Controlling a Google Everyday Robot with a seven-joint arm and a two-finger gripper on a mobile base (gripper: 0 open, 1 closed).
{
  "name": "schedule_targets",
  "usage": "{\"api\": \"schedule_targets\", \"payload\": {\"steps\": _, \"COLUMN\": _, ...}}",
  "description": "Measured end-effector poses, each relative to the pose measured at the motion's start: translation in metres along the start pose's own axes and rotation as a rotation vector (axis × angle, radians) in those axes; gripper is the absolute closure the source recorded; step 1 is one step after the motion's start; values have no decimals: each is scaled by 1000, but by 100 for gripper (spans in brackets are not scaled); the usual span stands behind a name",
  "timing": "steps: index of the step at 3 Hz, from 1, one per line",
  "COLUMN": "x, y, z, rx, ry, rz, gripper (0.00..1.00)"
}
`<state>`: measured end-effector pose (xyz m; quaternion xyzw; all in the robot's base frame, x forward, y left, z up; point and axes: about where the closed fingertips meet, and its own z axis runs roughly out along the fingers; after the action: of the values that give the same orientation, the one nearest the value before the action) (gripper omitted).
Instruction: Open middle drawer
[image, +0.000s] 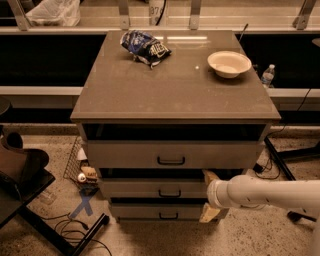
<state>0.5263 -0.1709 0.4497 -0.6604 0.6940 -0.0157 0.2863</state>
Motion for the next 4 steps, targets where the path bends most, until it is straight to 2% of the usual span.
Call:
{"api": "schedule_targets", "payload": {"steps": 1, "x": 7, "y": -8, "z": 15, "rx": -7, "ry": 31, "rz": 1, "gripper": 0}}
{"api": "schedule_targets", "payload": {"steps": 2, "x": 13, "y": -7, "z": 35, "rx": -48, "ry": 69, "rz": -13, "gripper": 0}}
{"api": "schedule_targets", "payload": {"steps": 4, "x": 12, "y": -6, "z": 37, "rx": -54, "ry": 71, "rz": -19, "gripper": 49}}
